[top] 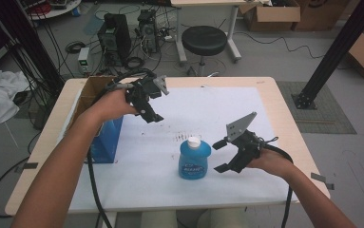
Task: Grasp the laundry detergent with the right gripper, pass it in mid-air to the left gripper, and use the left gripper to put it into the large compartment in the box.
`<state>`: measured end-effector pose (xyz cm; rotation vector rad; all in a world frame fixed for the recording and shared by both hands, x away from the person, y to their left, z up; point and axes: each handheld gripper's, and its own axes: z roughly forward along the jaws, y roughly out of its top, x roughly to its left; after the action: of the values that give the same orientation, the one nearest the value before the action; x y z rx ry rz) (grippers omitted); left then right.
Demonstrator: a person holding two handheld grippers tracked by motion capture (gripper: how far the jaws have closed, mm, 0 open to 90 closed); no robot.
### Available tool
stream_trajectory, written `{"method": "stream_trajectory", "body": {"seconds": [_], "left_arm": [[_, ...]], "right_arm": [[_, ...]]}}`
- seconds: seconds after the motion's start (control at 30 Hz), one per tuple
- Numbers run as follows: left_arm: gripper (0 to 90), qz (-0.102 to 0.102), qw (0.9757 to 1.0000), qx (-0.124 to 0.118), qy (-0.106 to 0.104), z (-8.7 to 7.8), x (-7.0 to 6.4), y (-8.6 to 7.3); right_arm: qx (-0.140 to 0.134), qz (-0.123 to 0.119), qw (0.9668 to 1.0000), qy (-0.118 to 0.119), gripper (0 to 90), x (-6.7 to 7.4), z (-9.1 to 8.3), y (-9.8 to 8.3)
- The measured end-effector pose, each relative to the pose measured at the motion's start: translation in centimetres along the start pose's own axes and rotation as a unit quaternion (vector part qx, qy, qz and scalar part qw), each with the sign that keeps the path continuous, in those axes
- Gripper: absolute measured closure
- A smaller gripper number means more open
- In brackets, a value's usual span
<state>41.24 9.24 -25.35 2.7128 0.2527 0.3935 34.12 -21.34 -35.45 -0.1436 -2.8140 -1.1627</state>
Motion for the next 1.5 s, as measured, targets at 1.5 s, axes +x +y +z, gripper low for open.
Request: {"method": "stream_trajectory", "body": {"seconds": [1.5], "left_arm": [[18.2, -0.002, 1.0, 0.0, 0.002, 0.3, 0.1, 0.1]], "right_arm": [[-0.088, 0.001, 0.9961, 0.001, 18.1, -0.2, 4.4, 0.2]]}}
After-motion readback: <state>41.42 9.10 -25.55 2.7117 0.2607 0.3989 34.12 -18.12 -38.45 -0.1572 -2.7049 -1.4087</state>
